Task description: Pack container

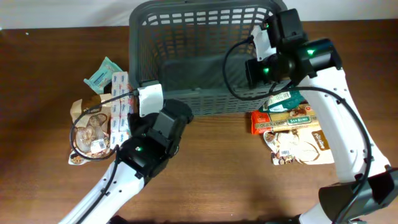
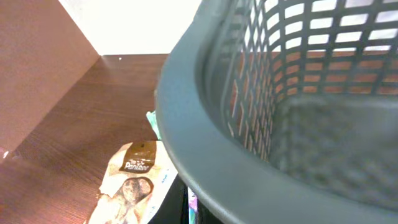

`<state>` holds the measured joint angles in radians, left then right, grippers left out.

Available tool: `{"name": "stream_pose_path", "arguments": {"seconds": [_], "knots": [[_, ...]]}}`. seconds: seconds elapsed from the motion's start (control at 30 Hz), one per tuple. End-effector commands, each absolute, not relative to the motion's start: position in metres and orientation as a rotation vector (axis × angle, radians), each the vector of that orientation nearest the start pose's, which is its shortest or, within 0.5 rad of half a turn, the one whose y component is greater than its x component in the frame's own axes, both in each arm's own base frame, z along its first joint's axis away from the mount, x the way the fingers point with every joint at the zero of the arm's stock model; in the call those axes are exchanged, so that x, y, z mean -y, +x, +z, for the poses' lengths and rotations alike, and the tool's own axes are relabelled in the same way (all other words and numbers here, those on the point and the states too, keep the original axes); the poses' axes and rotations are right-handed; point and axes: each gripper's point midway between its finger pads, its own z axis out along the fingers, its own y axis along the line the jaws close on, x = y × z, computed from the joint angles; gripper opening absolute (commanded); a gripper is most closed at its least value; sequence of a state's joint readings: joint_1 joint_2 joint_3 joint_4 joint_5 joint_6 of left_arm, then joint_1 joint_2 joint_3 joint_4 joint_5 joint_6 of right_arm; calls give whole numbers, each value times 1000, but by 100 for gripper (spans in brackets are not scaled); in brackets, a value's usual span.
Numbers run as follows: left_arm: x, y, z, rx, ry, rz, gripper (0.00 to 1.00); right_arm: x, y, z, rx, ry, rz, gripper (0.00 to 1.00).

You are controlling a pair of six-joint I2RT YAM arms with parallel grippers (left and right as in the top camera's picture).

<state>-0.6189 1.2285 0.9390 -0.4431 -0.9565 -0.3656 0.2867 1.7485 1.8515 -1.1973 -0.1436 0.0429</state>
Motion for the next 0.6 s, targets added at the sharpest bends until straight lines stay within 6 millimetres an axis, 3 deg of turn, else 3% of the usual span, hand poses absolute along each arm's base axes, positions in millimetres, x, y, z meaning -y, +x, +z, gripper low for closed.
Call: {"name": "stream_pose_path", "arguments": {"seconds": [0.0,0.13,0.27,0.4,0.47,0.57], "knots": [[64,340,234,-2001,-183,482,2,-142,387,245,-2656,-381,269,3],[58,341,240,-1988,-147,542,2,-142,391,271,-2595,-377,275,3],[46,329,271,-1899,-207,584,2,-125,397,339,-2440,-320,173,4],[45,312,301,-1868,-213,424,2,-88,396,397,-2316,-219,114,3],[45,302,310,-1871,-197,325,2,-57,395,405,-2312,-133,92,4],[32,287,317,-1880,-202,257,2,-28,393,398,-2348,-48,175,4]]}}
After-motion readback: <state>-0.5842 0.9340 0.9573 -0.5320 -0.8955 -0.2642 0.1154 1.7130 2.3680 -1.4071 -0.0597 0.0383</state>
